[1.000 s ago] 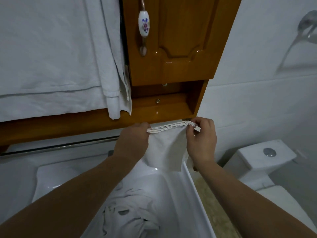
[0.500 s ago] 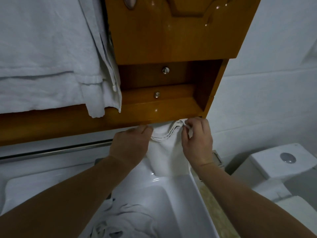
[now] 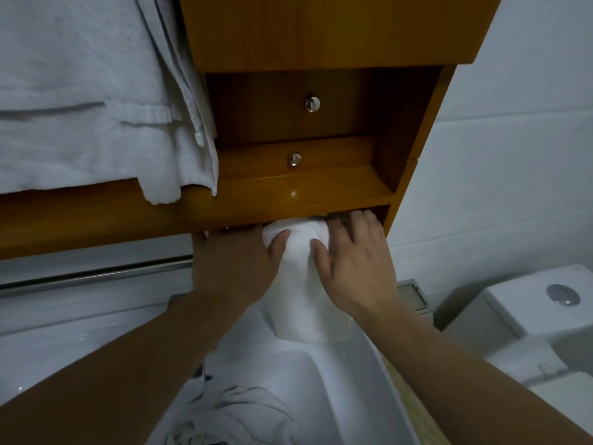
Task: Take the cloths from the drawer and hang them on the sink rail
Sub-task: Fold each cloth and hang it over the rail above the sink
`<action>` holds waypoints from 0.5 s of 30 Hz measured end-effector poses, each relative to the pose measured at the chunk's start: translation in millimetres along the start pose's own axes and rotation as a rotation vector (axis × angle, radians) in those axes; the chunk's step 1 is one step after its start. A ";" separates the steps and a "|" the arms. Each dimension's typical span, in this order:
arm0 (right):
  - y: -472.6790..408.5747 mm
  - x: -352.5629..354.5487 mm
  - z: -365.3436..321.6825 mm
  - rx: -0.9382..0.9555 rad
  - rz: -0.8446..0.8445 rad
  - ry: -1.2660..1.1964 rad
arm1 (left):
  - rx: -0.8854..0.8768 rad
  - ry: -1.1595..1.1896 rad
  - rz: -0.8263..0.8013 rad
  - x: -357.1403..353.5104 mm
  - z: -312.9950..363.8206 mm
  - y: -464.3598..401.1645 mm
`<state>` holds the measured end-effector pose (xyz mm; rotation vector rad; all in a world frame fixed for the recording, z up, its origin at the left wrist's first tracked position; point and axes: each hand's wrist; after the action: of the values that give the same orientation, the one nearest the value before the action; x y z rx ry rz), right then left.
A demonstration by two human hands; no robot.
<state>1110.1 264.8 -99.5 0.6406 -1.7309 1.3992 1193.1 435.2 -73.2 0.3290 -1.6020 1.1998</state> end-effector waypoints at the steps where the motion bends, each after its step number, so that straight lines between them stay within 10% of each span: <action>1: -1.2 2.6 -1.4 -0.005 -0.025 0.025 | -0.017 -0.015 0.009 0.0 -8.6 2.4; 15: -37.0 18.3 -24.9 -0.007 -0.125 0.117 | -0.134 -0.027 0.058 -6.9 -39.2 10.4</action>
<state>1136.0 281.0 -62.1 0.6396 -1.5764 1.3168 1210.8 469.7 -87.1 0.2150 -1.7156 1.1294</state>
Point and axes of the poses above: each hand's wrist, its own y-axis away from the middle knuckle, its own x-axis out of the back of the hand, z = x × y, and after that the axes turned 6 degrees about y, right-handed
